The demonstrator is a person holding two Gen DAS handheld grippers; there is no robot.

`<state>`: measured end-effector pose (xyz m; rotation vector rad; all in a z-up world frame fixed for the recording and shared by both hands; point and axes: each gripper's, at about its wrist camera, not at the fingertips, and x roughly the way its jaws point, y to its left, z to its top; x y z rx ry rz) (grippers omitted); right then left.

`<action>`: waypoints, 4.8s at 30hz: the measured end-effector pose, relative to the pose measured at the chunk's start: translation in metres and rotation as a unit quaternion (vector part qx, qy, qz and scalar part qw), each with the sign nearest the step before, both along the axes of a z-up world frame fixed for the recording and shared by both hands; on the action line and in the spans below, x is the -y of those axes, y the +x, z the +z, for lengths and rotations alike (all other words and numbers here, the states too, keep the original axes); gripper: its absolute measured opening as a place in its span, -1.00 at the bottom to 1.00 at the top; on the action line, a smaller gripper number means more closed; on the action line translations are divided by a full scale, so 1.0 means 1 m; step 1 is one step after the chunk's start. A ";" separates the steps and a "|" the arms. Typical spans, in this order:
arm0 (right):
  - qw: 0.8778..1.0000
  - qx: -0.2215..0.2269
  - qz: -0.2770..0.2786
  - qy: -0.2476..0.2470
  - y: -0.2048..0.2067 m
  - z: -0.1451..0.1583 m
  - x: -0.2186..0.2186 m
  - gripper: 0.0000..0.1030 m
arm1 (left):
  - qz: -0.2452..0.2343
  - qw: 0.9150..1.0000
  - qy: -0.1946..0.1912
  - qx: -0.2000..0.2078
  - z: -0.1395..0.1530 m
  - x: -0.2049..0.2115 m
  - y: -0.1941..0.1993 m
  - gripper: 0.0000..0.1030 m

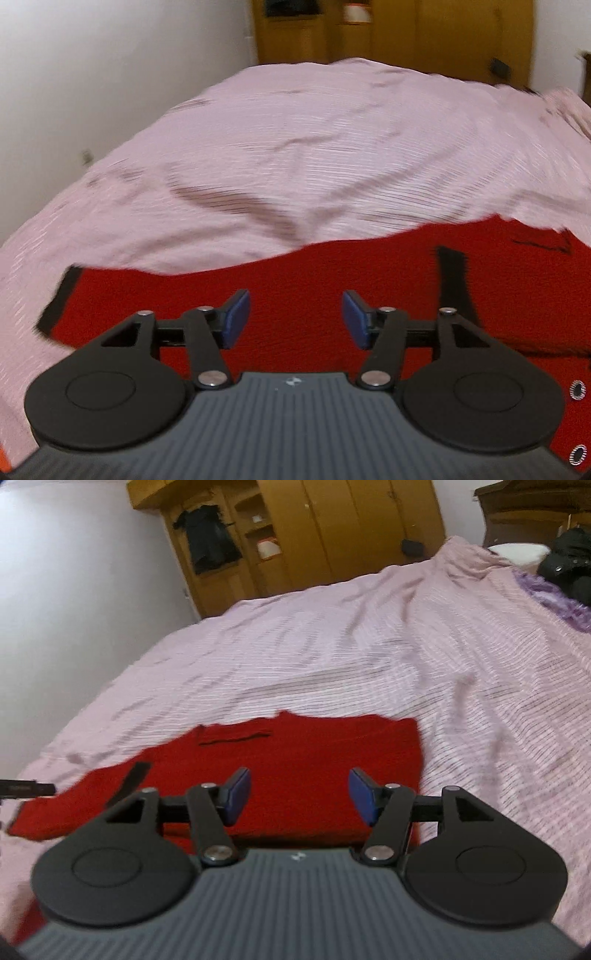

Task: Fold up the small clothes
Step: 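Move the left gripper to the other sleeve and grasp its black cuff, then lift the sleeve and fold it across the body toward the folded sleeve, then lower the sleeve onto the cardigan body and open the left gripper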

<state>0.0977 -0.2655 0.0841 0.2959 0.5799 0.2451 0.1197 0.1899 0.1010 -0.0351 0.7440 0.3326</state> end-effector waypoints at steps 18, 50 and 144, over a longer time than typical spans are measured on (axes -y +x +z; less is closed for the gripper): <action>0.995 -0.087 0.015 -0.040 -0.081 -0.019 -0.053 0.19 | 0.177 0.964 -0.199 0.012 -0.061 -0.148 -0.075 0.37; 0.993 -0.086 -0.080 -0.011 -0.086 -0.068 -0.075 0.88 | 0.121 0.962 -0.224 0.099 -0.066 -0.163 -0.044 0.13; 0.989 -0.029 0.074 -0.121 -0.061 -0.010 -0.091 0.88 | -0.141 0.985 -0.094 -0.030 -0.037 0.109 -0.052 0.04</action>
